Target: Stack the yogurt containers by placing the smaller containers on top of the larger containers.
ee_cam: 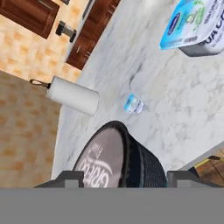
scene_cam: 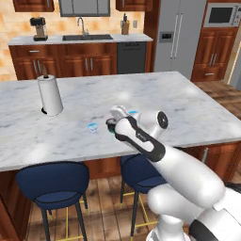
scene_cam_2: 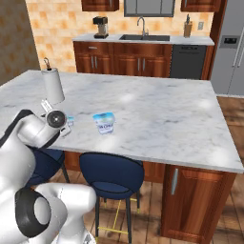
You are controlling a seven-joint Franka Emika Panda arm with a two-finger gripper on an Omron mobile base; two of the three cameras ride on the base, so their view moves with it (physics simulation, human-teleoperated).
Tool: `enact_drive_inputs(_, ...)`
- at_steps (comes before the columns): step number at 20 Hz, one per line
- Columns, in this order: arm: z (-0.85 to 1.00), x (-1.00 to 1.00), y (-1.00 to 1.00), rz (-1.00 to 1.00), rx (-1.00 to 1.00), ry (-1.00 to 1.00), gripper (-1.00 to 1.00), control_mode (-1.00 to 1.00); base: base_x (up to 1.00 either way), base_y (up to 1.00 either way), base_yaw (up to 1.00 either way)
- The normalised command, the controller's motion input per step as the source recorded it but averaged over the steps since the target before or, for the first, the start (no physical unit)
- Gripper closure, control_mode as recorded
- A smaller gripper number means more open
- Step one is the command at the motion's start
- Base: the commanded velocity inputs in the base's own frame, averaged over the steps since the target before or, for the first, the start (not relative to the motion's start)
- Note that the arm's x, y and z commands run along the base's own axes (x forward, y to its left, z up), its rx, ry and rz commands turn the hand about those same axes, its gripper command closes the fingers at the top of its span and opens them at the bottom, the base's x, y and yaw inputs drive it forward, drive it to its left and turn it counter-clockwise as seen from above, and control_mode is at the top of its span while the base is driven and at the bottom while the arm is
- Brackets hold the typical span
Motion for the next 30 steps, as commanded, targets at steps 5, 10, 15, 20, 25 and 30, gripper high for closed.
enact_drive_inputs(5, 0.89, -0.15, -0.22, 0.05, 0.00, 0.19, 1.00, -1.00, 0.00, 0.00, 0.00)
enact_drive_inputs(10, 0.58, -0.06, -0.36, 0.10, 0.00, 0.18, 1.00, -1.00, 0.00, 0.00, 0.00)
enact_drive_inputs(15, 0.17, -0.02, -0.66, 0.20, 0.04, 0.01, 1.00, -1.00, 0.00, 0.00, 0.00)
enact_drive_inputs(20, 0.00, -0.03, -0.80, 0.29, 0.06, -0.02, 1.00, -1.00, 0.00, 0.00, 0.00)
enact_drive_inputs(25, 0.00, 0.00, -0.66, 0.34, 0.02, -0.07, 1.00, -1.00, 0.00, 0.00, 0.00)
enact_drive_inputs(30, 0.00, 0.01, -0.37, 0.28, 0.01, -0.09, 1.00, -1.00, 0.00, 0.00, 0.00)
